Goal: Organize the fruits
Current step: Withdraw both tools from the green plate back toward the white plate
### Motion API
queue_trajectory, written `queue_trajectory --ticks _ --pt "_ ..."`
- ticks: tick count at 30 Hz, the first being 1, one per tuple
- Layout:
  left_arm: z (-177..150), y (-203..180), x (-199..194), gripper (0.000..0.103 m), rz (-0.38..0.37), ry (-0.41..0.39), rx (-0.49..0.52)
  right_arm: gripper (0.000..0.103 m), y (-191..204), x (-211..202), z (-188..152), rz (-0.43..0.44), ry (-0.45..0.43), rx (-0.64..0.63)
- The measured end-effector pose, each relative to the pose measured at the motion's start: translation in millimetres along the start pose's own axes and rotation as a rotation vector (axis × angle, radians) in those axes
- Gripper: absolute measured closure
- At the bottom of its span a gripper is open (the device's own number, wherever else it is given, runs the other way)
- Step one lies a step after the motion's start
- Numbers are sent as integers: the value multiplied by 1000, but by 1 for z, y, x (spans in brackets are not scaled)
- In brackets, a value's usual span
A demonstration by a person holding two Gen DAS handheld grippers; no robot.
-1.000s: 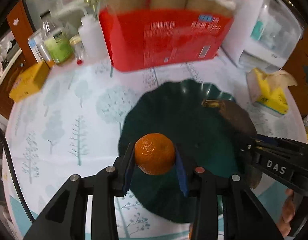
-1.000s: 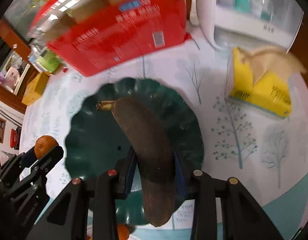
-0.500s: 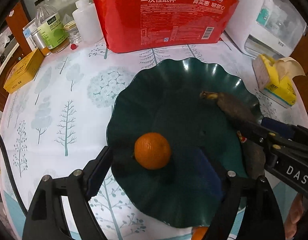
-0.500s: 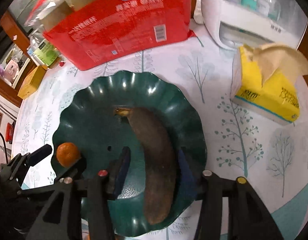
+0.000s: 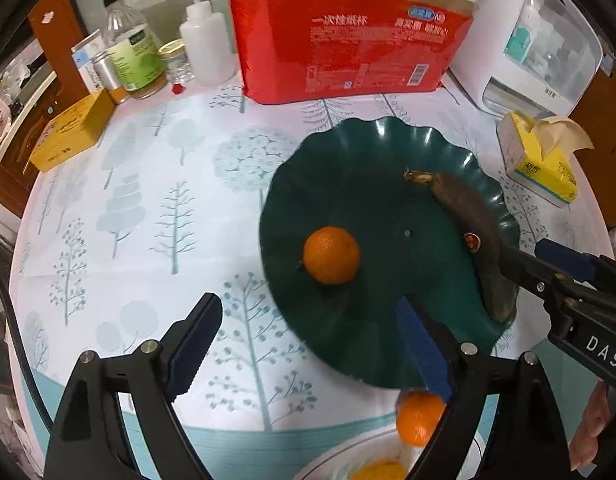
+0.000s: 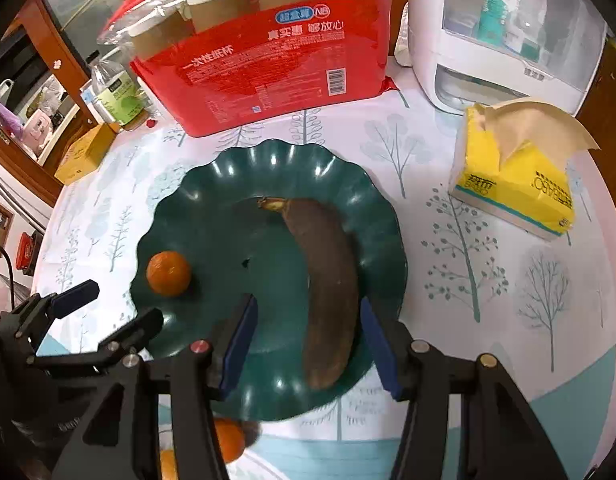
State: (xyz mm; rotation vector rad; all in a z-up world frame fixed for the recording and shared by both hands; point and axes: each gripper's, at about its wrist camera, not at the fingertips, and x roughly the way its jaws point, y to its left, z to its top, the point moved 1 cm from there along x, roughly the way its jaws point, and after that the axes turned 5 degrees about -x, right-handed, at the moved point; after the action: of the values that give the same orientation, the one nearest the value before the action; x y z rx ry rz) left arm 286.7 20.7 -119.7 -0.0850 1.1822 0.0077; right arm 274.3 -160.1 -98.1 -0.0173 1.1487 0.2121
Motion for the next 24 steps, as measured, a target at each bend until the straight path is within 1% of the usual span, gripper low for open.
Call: queue_trajectory --ticks 1,6,11,16,19,24 --pt "-1 1 -6 11 1 -6 1 48 2 -4 -2 -3 -5 -6" --pt "-5 3 -35 6 15 -56 21 49 10 -28 -8 0 -33 -24" --pt "-12 1 -71 4 -20 -124 37 49 17 -54 -13 -7 -65 -40" --pt "-25 2 -104 4 -44 -170 44 49 20 -85 -25 -4 -92 -53" --pt "-39 5 -125 3 -39 -192 60 49 24 -106 -38 -1 -116 -73" --pt "-64 8 -158 4 -49 -197 85 49 31 -139 -67 6 -156 -118"
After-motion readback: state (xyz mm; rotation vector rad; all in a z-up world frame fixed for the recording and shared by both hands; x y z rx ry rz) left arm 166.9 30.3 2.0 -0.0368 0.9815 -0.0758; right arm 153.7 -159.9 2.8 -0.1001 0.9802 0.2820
